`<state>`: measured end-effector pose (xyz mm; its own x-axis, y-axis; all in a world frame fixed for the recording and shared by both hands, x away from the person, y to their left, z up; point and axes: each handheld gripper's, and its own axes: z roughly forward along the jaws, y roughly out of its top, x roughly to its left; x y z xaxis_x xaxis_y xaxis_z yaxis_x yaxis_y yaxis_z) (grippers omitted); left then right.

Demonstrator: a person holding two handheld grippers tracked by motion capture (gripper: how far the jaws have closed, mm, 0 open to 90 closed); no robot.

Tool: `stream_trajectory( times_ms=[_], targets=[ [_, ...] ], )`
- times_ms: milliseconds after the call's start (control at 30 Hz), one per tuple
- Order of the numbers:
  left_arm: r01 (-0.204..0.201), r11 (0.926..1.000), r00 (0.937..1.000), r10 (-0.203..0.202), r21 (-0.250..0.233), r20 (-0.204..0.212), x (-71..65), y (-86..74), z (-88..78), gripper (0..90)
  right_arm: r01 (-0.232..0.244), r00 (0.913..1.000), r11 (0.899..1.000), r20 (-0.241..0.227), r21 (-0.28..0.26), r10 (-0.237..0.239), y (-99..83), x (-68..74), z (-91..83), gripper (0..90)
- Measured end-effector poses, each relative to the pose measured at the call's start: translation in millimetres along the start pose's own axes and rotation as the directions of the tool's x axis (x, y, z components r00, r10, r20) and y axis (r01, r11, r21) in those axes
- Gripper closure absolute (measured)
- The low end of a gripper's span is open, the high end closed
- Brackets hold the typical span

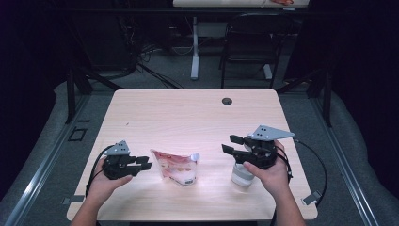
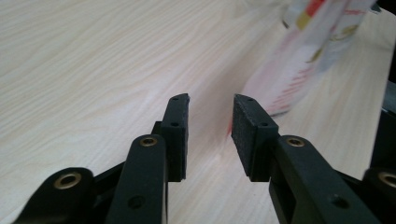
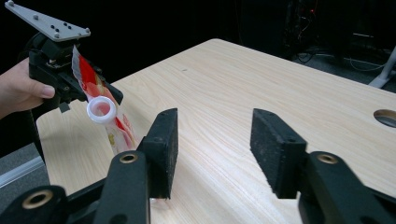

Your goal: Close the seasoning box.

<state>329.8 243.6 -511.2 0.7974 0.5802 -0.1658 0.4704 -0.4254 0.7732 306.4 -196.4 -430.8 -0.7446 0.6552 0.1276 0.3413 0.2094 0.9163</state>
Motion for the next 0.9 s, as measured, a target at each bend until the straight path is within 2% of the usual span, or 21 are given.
stream_trajectory(
  times_ms=[133, 200, 300, 500, 900],
  targets=[
    [0.025, 0.9994, 0.9973, -0.027, -0.022, -0.069, 3.3, -1.1, 0.4, 60.3, -0.009, 0.999, 1.0, 0.045, -0.01, 0.009, -2.5, -7.0, -3.9, 50.3],
    [0.031, 0.9992, 0.9965, -0.032, -0.026, -0.077, 5.1, -1.0, -1.0, 57.9, -0.005, 0.9979, 1.0, 0.065, -0.023, 0.006, -3.6, -9.2, -5.5, 49.9],
    [0.061, 0.997, 0.9944, -0.065, -0.048, -0.083, 7.0, -1.8, -2.1, 54.4, -0.006, 0.9968, 1.0, 0.08, -0.025, 0.008, -3.6, -11.5, -8.8, 49.9],
    [0.095, 0.9938, 0.9902, -0.1, -0.059, -0.097, 10.5, -3.6, -3.1, 50.8, -0.034, 0.9941, 0.998, 0.101, -0.049, 0.039, -3.6, -17.0, -16.9, 48.8],
    [0.089, 0.9947, 0.9884, -0.095, -0.051, -0.119, 12.1, -8.4, 0.0, 47.8, -0.054, 0.9848, 0.998, 0.163, -0.044, 0.061, -8.5, -30.6, -29.3, 50.9]
  ],
)
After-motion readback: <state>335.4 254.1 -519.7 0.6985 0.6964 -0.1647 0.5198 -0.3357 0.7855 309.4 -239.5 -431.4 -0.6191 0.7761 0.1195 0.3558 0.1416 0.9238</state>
